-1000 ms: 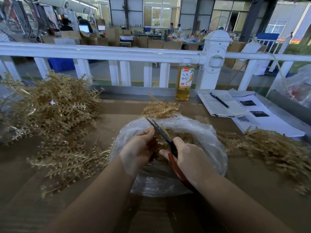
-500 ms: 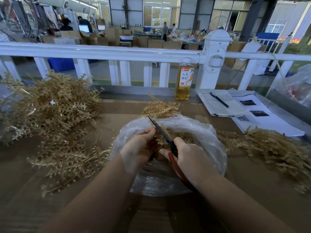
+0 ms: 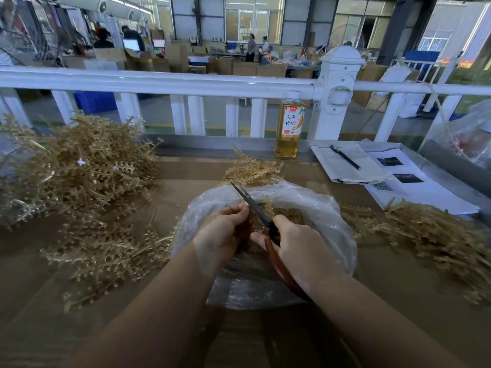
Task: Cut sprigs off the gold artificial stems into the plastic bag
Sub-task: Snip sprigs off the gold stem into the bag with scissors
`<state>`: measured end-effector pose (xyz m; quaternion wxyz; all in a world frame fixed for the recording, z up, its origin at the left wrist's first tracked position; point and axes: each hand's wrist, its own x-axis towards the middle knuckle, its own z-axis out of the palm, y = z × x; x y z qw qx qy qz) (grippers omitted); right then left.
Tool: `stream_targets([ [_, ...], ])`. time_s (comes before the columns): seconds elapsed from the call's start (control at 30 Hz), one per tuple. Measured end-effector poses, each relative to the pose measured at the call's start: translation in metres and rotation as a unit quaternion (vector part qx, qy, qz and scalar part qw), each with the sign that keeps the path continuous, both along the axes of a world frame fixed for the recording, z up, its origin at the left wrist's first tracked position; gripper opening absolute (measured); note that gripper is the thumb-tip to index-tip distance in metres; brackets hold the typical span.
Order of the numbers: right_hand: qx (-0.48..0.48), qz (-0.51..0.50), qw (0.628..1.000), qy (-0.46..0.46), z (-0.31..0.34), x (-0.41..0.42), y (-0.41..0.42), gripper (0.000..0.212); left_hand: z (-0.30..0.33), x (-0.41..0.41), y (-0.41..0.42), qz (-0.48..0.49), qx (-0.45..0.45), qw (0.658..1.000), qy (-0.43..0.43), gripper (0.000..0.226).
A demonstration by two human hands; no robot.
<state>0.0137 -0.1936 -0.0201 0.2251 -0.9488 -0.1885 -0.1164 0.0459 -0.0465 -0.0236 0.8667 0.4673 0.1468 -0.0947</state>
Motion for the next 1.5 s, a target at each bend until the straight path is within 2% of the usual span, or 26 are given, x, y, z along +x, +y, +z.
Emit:
stream_targets([
  [0.43,0.018,-0.012,1.0,-0.007,-0.003,0.0,0.004,0.038,-0.004,0.003,0.003,-0.005,0.003,1.0,0.0,0.011],
  [0.8,0.032,-0.014,0.999,0.04,0.003,0.0,0.008,0.039,0.002,-0.003,0.001,-0.006,0.024,1.0,0.0,0.007],
  [1.13,0.03,-0.009,0.998,0.056,0.005,0.001,0.003,0.045,0.005,-0.006,0.0,-0.002,0.007,1.0,-0.003,0.014],
  [1.3,0.058,-0.002,0.995,0.075,0.006,-0.001,-0.001,0.041,0.004,-0.006,0.002,0.035,-0.008,0.999,0.012,0.017],
  [1.4,0.083,-0.012,0.995,0.048,0.01,-0.002,-0.003,0.034,0.004,-0.005,0.002,0.062,0.014,0.998,0.022,0.017],
  [1.5,0.061,-0.016,0.998,0.019,0.015,-0.003,-0.004,0.025,0.007,-0.005,0.003,0.086,0.035,0.996,0.01,0.014],
])
